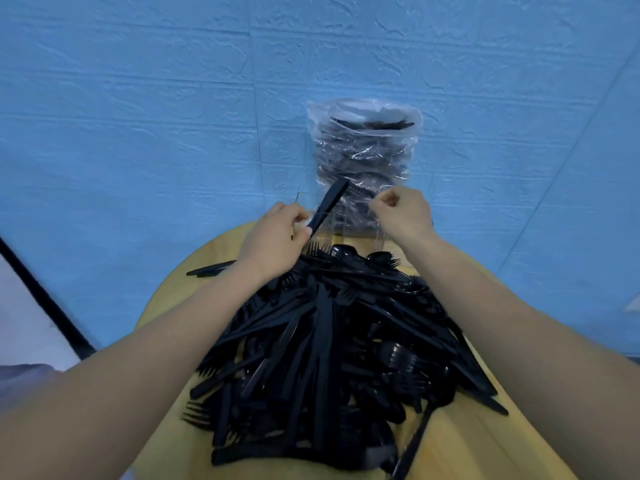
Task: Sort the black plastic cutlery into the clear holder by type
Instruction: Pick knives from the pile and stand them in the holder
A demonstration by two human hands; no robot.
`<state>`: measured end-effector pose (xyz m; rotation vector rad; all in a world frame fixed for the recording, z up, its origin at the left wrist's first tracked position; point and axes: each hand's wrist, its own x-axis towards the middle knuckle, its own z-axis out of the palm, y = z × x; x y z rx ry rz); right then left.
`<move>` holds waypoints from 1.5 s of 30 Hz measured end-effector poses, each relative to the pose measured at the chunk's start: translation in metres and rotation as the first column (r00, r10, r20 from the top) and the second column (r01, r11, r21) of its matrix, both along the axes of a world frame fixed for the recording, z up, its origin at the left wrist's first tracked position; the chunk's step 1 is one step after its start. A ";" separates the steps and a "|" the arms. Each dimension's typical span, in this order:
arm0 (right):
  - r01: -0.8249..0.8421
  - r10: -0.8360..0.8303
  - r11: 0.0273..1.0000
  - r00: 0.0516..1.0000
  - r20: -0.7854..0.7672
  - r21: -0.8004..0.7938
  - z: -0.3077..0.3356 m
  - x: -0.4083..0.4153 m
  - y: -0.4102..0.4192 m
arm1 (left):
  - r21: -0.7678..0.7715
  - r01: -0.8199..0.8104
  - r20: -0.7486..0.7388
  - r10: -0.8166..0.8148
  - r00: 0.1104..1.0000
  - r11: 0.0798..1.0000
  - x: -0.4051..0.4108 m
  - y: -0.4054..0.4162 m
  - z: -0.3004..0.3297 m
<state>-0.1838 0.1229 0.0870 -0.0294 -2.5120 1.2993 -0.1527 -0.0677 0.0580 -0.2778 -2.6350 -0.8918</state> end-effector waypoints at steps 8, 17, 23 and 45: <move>-0.138 0.134 0.988 0.989 0.058 0.070 -0.047 0.113 0.011 | -0.071 -0.050 0.051 0.054 0.997 0.996 0.105 0.007 -0.021; -0.275 0.257 0.942 0.960 0.112 0.194 -0.076 0.174 -0.022 | -0.160 -0.143 0.239 0.179 0.955 0.977 0.167 0.000 -0.053; -0.254 0.214 0.941 0.959 0.189 0.225 -0.085 0.175 -0.032 | -0.162 -0.123 0.249 0.161 0.955 0.979 0.164 0.009 -0.050; -0.171 0.110 0.948 0.968 0.227 0.269 -0.077 0.170 -0.026 | -0.428 -0.048 0.154 0.125 0.980 0.902 0.131 0.023 -0.044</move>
